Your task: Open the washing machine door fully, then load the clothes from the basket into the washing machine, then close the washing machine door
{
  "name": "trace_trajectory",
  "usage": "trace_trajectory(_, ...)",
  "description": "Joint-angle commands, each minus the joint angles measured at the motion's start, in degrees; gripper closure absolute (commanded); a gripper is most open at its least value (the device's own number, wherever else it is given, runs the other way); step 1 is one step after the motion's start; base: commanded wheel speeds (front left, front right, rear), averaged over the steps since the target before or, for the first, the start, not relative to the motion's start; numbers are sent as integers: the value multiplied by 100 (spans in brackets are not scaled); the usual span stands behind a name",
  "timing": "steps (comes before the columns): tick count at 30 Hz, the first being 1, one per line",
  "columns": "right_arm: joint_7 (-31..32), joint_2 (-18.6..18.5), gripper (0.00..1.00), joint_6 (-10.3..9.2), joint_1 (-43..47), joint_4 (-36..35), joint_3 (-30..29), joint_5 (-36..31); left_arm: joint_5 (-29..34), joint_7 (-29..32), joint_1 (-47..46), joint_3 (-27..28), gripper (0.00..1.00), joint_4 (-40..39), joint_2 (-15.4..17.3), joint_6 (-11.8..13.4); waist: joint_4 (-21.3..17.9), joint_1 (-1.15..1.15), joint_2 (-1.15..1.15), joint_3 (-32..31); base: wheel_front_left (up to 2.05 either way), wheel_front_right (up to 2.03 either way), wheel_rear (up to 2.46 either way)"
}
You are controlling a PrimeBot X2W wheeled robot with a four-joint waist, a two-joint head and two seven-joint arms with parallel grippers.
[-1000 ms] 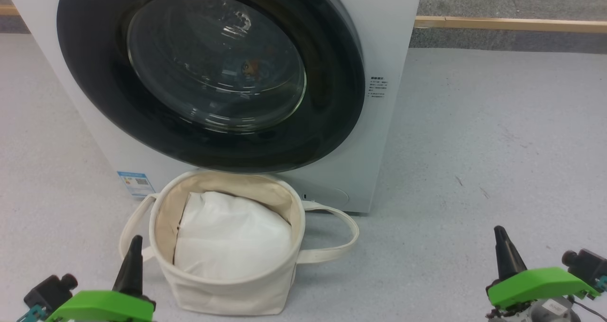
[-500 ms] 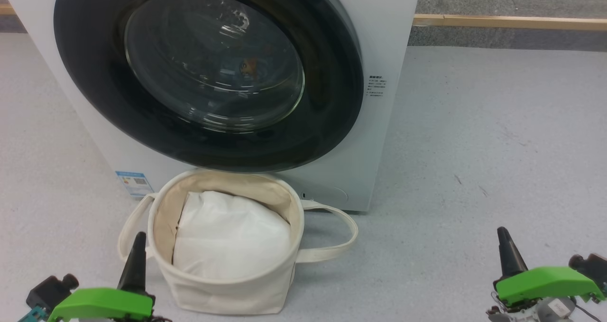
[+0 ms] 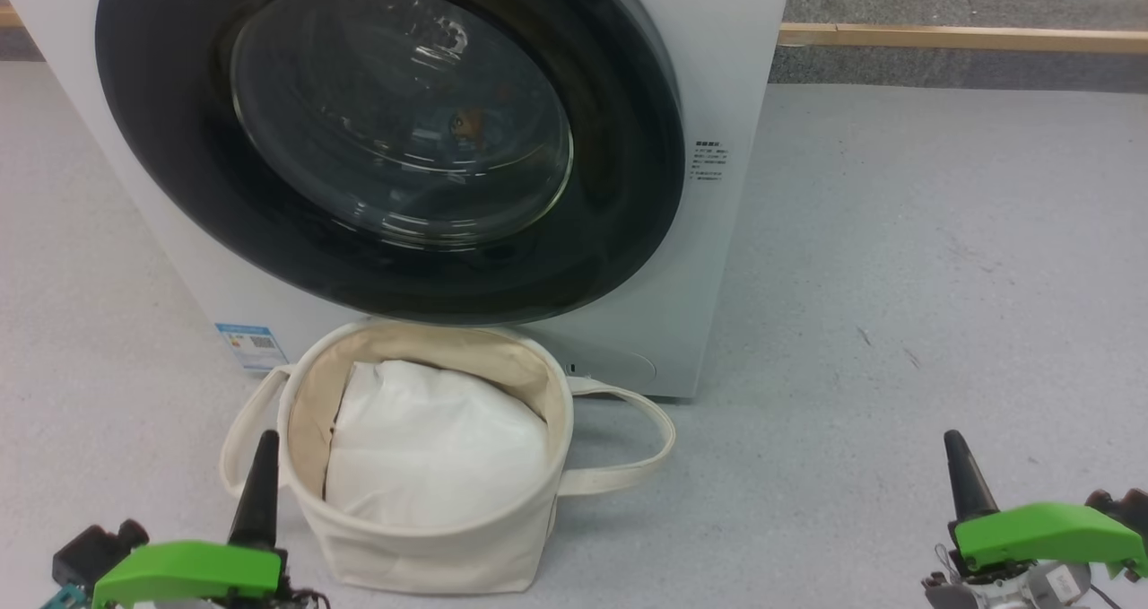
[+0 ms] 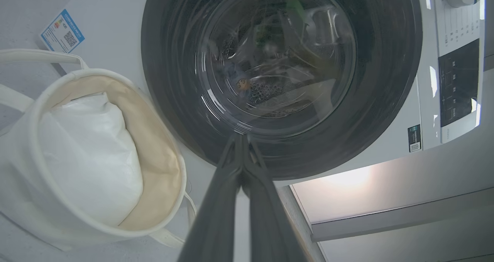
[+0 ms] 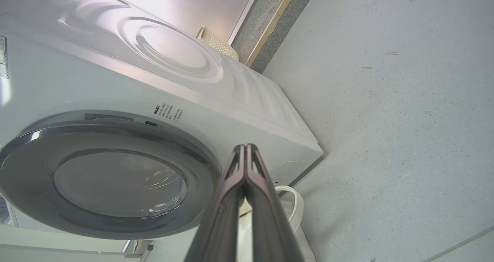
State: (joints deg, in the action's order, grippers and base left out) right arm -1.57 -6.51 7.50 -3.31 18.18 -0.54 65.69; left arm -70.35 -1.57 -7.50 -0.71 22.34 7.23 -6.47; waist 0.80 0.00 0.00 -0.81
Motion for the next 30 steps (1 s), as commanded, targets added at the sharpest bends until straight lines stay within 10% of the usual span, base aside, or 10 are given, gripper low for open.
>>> trace_trajectory(1,44,-17,100,0,-312,-211,15,145,-114,39,-113,211,100,-228,40,31,-2,0,0,2,0,0,0)
trace_trajectory(30,508,212,100,-1,-347,-297,-362,1650,-1358,503,27,527,100,-698,-247,63,-50,0,0,46,0,0,0)
